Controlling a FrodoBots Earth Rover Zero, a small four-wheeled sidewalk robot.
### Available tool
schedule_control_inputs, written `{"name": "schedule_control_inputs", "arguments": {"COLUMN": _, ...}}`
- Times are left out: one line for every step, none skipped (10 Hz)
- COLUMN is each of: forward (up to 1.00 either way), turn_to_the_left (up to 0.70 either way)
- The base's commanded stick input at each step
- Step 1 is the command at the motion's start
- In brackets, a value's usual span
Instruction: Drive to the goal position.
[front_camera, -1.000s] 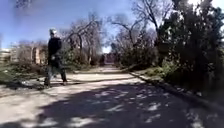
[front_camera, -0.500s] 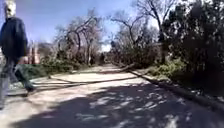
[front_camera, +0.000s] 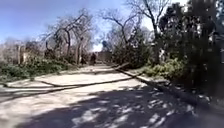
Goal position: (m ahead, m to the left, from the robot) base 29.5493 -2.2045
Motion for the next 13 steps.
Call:
{"name": "schedule_control_inputs", "arguments": {"forward": 1.0, "turn_to_the_left": 0.0}}
{"name": "schedule_control_inputs", "arguments": {"forward": 1.0, "turn_to_the_left": 0.0}}
{"name": "schedule_control_inputs", "arguments": {"forward": 1.0, "turn_to_the_left": 0.0}}
{"name": "schedule_control_inputs", "arguments": {"forward": 1.0, "turn_to_the_left": 0.0}}
{"name": "schedule_control_inputs", "arguments": {"forward": 1.0, "turn_to_the_left": 0.0}}
{"name": "schedule_control_inputs", "arguments": {"forward": 1.0, "turn_to_the_left": 0.0}}
{"name": "schedule_control_inputs", "arguments": {"forward": 1.0, "turn_to_the_left": 0.0}}
{"name": "schedule_control_inputs", "arguments": {"forward": 1.0, "turn_to_the_left": 0.0}}
{"name": "schedule_control_inputs", "arguments": {"forward": 1.0, "turn_to_the_left": 0.0}}
{"name": "schedule_control_inputs", "arguments": {"forward": 1.0, "turn_to_the_left": 0.0}}
{"name": "schedule_control_inputs", "arguments": {"forward": 1.0, "turn_to_the_left": 0.0}}
{"name": "schedule_control_inputs", "arguments": {"forward": 1.0, "turn_to_the_left": 0.0}}
{"name": "schedule_control_inputs", "arguments": {"forward": 1.0, "turn_to_the_left": 0.0}}
